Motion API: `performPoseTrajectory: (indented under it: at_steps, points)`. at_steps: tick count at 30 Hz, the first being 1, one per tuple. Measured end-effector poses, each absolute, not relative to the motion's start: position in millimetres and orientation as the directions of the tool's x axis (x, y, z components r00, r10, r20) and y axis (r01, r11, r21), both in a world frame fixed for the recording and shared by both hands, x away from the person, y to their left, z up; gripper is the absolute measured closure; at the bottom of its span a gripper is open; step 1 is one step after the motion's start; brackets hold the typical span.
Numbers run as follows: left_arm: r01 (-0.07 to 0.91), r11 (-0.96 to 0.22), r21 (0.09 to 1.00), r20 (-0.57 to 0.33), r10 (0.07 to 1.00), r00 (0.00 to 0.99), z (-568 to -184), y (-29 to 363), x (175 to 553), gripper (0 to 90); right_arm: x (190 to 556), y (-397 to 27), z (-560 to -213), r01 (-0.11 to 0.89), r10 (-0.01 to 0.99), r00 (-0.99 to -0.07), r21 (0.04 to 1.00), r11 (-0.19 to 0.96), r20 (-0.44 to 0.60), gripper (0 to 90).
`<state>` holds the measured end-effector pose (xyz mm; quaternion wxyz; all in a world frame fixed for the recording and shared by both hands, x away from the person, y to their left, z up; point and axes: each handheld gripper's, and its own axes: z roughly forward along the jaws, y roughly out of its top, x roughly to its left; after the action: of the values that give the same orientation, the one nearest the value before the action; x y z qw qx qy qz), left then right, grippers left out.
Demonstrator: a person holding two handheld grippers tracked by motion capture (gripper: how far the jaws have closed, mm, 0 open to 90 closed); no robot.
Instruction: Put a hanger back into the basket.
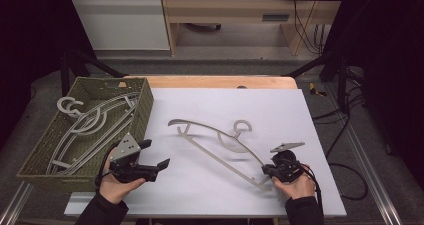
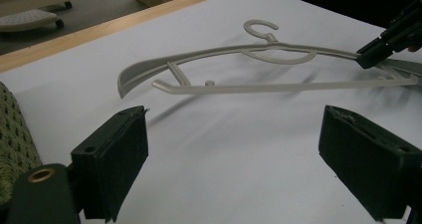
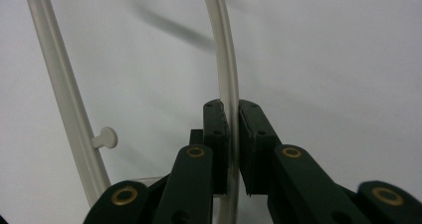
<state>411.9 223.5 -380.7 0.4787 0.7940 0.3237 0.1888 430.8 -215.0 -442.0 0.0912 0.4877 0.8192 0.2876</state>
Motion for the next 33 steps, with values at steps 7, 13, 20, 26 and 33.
performPoseTrajectory:
  at_steps: [7, 13, 20, 26, 33]
  points:
    - [0.324, -0.33, 0.887, -0.018, 0.675, 0.737, -363, 227, 409, 11.1, 425, -206, -427, 0.705, 0.807, -0.574, 0.585, 0.401, 0.14, 83.4]
    - [0.32, -0.369, 0.873, 0.003, 0.66, 0.751, -349, 224, 413, 10.7, 419, -202, -411, 0.645, 0.76, -0.641, 0.611, 0.458, 0.108, 83.4]
    - [0.312, -0.46, 0.831, 0.049, 0.62, 0.783, -339, 207, 424, 11.2, 415, -196, -398, 0.579, 0.697, -0.713, 0.63, 0.518, 0.082, 83.4]
    - [0.306, -0.533, 0.789, 0.074, 0.577, 0.813, -338, 196, 433, 12.8, 413, -193, -392, 0.541, 0.655, -0.753, 0.632, 0.555, 0.069, 83.4]
    - [0.29, -0.6, 0.746, 0.106, 0.537, 0.837, -338, 187, 443, 18.0, 408, -186, -387, 0.524, 0.623, -0.779, 0.626, 0.578, 0.076, 83.4]
